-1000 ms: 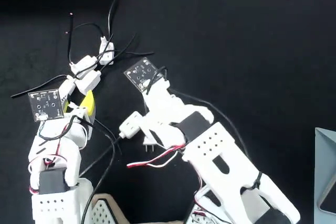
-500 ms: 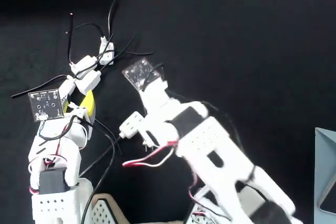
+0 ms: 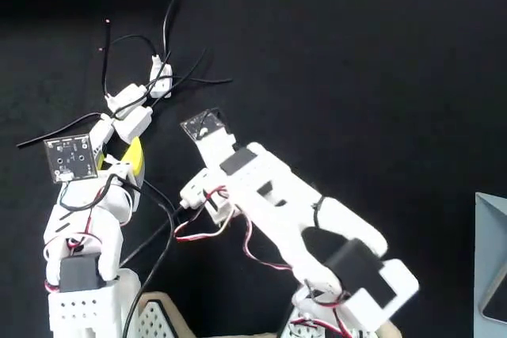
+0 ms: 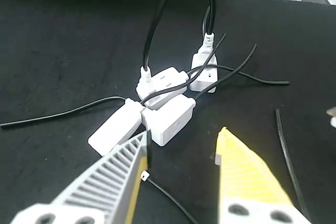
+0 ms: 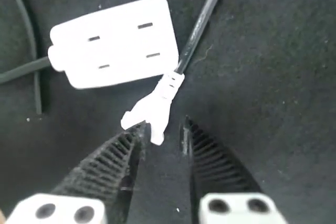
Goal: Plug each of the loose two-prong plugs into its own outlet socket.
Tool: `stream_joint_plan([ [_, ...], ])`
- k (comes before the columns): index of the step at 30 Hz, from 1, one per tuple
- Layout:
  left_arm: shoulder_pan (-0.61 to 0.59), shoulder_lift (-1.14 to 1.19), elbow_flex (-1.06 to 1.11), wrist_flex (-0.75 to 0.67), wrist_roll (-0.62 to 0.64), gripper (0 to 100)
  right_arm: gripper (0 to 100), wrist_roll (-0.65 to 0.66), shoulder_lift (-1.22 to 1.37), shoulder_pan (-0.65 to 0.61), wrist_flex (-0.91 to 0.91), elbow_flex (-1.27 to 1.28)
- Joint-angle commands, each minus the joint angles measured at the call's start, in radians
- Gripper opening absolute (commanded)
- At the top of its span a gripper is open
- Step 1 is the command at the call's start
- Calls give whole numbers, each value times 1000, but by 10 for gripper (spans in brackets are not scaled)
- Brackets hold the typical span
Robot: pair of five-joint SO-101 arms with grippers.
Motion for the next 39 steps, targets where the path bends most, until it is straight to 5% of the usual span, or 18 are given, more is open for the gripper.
stream_joint_plan([
  [1,-10,-11,-10,3,3,212,110,-25,54,-6,-17,-50],
  [14,-12,-11,-10,3,3,212,110,-83,84,-86,-9,-102],
  [21,-12,-11,-10,3,3,212,180,-138,240,-91,172,-249],
  [32,-12,-11,-8,3,3,212,16,-135,303,-83,218,-328],
  [39,-12,-11,-8,3,3,212,12,-127,119,-52,299,-323],
])
